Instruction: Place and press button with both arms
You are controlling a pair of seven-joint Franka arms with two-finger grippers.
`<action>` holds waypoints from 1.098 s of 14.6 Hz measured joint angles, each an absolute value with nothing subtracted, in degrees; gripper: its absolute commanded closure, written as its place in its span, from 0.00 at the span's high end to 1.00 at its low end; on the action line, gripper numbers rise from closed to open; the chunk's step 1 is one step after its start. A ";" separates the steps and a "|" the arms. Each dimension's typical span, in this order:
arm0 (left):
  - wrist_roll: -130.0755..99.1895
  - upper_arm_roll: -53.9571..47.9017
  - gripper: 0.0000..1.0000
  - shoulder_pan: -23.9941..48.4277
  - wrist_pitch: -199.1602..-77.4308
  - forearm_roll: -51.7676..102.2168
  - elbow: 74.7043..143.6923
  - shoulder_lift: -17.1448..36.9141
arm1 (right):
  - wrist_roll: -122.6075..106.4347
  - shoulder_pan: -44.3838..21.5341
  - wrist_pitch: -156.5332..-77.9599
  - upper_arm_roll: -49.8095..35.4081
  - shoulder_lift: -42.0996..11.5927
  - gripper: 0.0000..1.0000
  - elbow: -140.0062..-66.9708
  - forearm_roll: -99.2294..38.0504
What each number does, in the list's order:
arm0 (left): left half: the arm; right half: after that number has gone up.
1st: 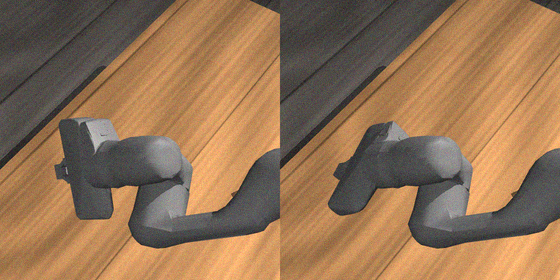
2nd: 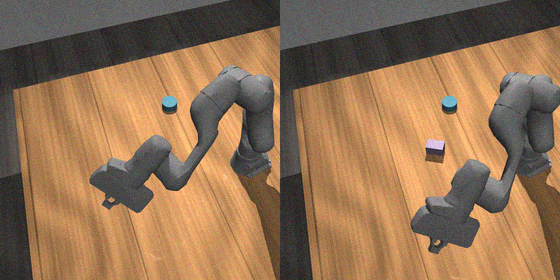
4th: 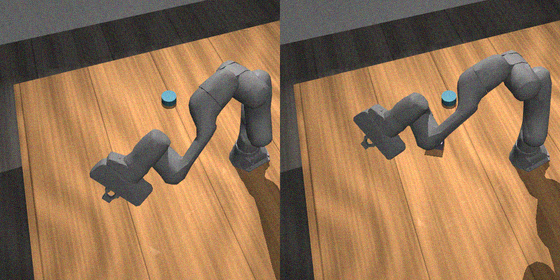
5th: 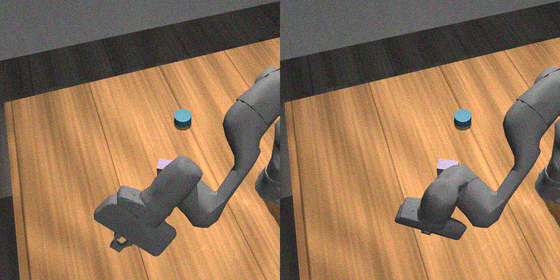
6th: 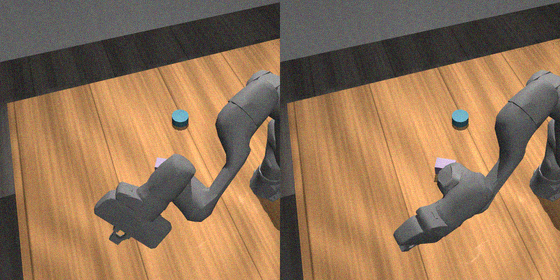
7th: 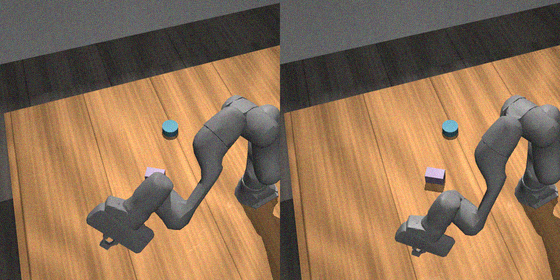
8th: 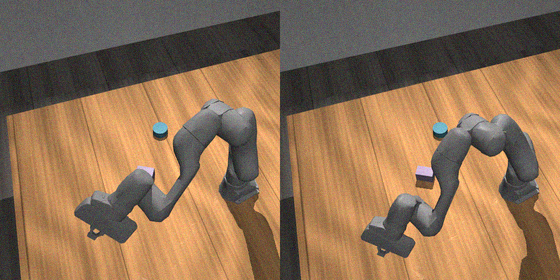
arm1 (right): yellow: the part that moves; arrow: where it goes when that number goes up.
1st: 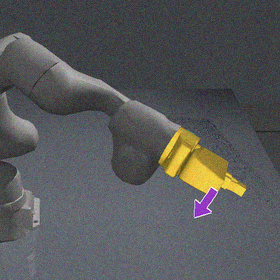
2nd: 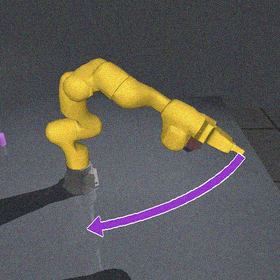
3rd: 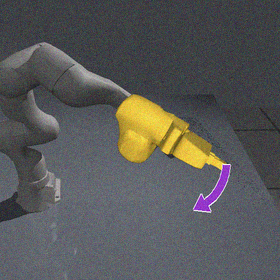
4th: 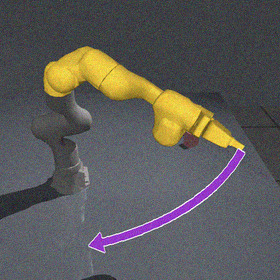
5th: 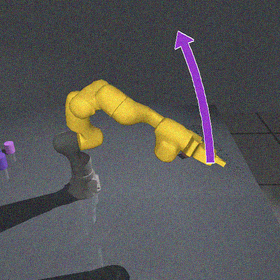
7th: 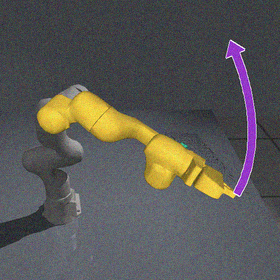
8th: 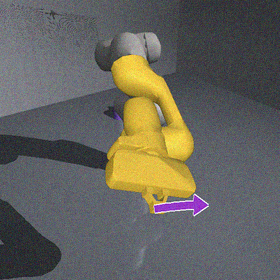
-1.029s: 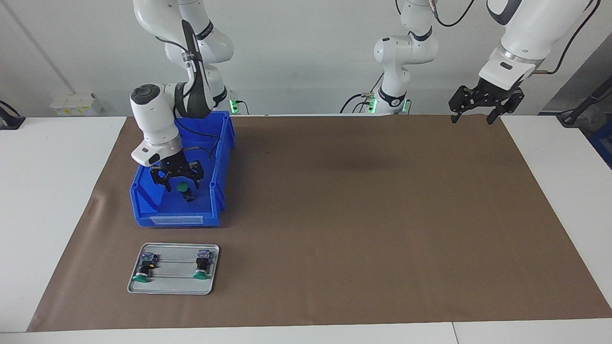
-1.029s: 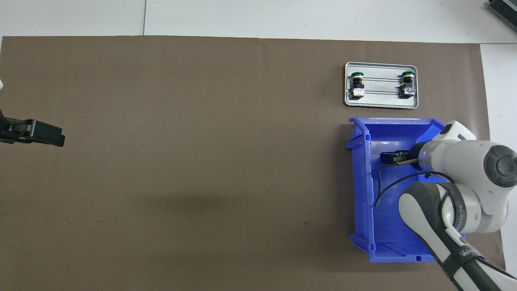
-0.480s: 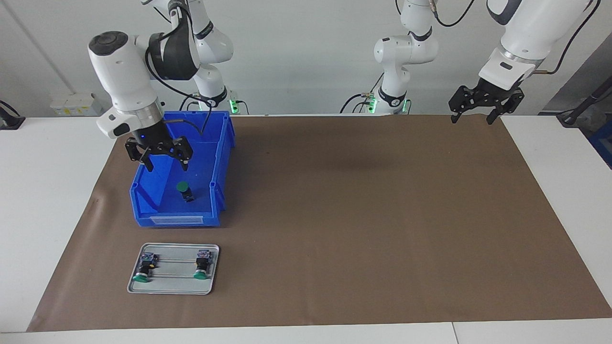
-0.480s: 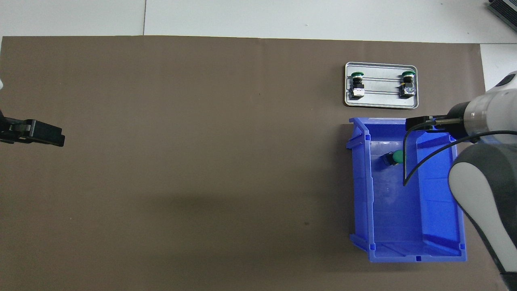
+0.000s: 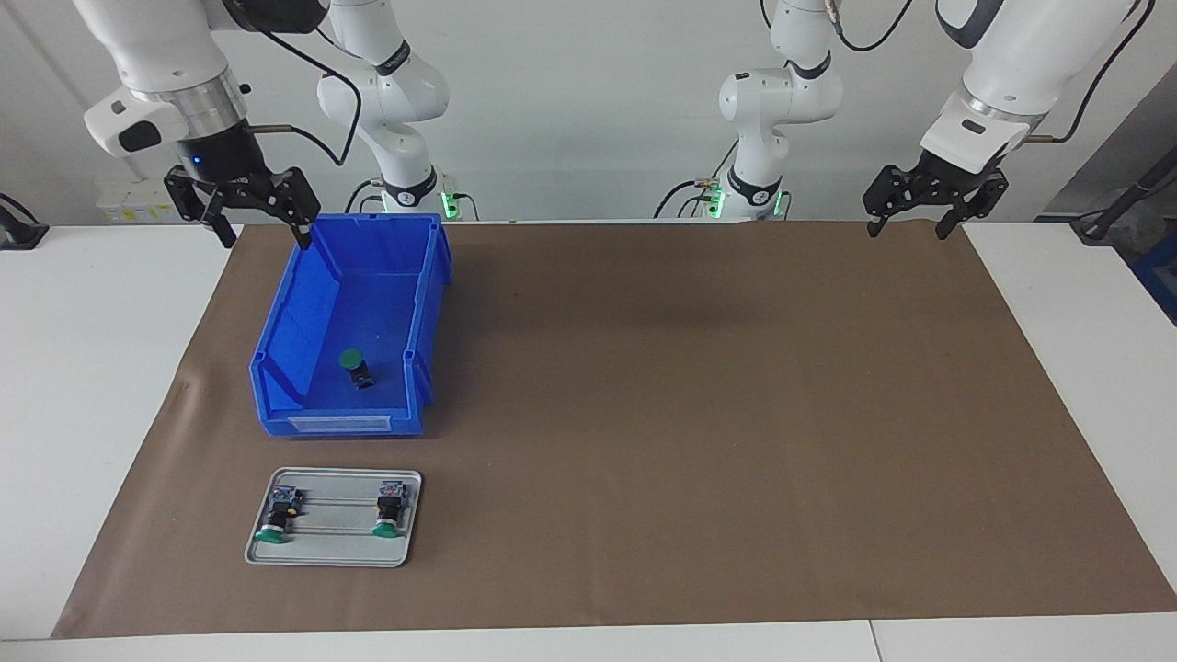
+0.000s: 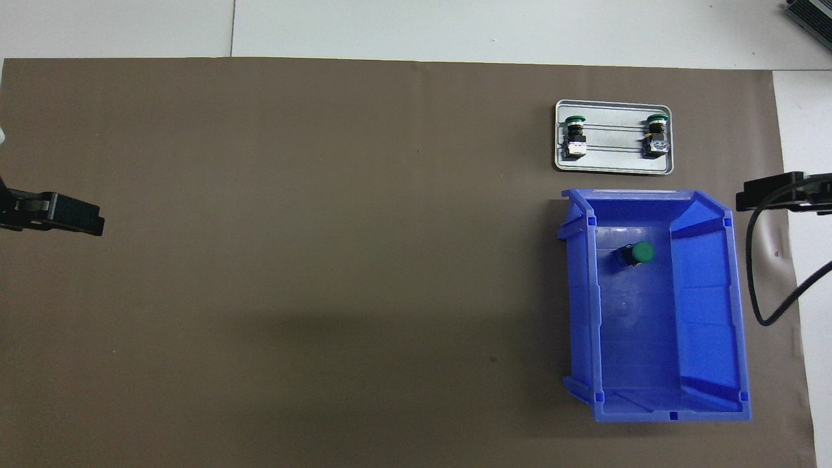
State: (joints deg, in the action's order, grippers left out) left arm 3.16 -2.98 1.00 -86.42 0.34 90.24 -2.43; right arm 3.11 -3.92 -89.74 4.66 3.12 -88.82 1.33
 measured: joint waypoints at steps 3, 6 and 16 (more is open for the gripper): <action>3.16 -2.98 1.00 1.00 -86.42 0.34 90.24 -2.43 | 3.20 -2.93 -88.70 4.68 2.56 1.00 -88.52 1.45; 3.16 -2.98 1.00 1.00 -86.42 0.34 90.24 -2.43 | 3.20 -2.88 -88.70 4.41 1.68 1.00 -88.52 1.61; 3.16 -2.98 1.00 1.00 -86.42 0.34 90.24 -2.43 | 3.20 -2.88 -87.14 3.26 1.62 1.00 -88.51 2.07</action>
State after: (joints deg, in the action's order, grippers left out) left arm 3.16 -2.98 1.00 -86.42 0.34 90.24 -2.43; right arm 3.20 -2.88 -87.14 3.26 1.62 -88.51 2.07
